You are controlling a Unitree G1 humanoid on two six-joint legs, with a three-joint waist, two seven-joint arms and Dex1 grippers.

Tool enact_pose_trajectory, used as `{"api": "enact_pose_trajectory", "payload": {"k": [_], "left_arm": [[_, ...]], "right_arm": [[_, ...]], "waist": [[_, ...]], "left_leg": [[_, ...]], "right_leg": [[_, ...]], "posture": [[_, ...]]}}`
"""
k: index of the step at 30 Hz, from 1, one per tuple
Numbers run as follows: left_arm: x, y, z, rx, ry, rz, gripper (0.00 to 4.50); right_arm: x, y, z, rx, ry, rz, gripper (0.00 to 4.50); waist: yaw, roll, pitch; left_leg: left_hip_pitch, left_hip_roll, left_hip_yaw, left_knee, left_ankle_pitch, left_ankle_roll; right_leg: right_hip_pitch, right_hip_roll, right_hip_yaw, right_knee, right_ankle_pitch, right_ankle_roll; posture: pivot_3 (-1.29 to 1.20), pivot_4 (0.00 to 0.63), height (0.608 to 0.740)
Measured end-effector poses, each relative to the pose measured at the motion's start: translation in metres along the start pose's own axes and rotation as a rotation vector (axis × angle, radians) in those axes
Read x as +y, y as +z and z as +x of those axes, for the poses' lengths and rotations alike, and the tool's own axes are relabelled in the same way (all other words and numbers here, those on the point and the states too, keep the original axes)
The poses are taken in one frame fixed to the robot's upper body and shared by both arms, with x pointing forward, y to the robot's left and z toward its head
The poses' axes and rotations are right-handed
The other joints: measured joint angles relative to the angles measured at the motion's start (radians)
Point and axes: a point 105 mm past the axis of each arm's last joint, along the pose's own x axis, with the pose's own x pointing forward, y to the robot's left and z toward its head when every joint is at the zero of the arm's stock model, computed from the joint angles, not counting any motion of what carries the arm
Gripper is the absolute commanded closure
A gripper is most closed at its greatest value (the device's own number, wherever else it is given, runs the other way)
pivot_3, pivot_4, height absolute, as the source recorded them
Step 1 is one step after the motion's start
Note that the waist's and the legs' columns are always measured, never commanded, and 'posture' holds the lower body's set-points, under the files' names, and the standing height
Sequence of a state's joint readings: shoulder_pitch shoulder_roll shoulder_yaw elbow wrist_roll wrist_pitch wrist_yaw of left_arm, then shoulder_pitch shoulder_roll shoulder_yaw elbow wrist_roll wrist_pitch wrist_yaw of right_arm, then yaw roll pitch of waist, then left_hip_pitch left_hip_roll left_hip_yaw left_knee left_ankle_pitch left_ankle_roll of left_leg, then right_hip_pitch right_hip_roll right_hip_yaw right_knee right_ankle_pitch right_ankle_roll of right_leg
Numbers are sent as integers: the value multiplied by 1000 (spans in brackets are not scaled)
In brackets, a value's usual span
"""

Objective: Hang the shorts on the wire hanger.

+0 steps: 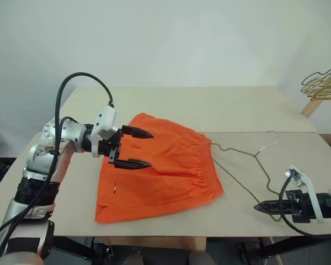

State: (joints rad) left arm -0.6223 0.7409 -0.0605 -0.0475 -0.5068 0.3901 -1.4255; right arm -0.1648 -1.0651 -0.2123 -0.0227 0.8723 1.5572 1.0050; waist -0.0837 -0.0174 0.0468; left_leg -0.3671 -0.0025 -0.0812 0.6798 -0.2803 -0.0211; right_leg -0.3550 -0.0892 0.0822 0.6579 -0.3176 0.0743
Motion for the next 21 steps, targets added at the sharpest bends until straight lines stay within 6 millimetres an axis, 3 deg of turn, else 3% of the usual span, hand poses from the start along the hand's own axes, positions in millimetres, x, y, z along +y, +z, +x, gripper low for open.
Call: {"api": "enact_pose_trajectory", "payload": {"k": [6, 12, 17, 21], "left_arm": [[1, 0, -3, 12, 4, 5, 43], [1, 0, -10, 40, 25, 11, 43], [-3, -1, -11, 44, 30, 11, 43], [-3, -1, -10, 44, 36, 14, 43]], "right_arm": [[-8, 9, 33, 30, 30, 54, 4500], [-14, 5, 36, 52, 22, 81, 4500], [-13, 29, 48, -18, 60, 108, 4500], [-12, 32, 52, -23, 74, 114, 4500]], "waist": [[4, 0, 0], [22, 0, 0], [21, 0, 1], [27, 0, 1]], "left_leg": [[0, 0, 0, 0, 0, 0], [0, 0, -1, 0, 0, 0], [2, 0, 0, -1, 0, 0], [0, 0, -1, -1, 0, 0]], "right_leg": [[-1, 0, 0, 1, 0, 0], [-1, 0, -1, 0, 0, 0], [0, 1, 0, 2, 0, 0], [-1, 0, -1, 1, 0, 0]], "posture": [[-16, 34, 740], [-2, 38, 740], [13, 34, 740], [20, 31, 740]]}}
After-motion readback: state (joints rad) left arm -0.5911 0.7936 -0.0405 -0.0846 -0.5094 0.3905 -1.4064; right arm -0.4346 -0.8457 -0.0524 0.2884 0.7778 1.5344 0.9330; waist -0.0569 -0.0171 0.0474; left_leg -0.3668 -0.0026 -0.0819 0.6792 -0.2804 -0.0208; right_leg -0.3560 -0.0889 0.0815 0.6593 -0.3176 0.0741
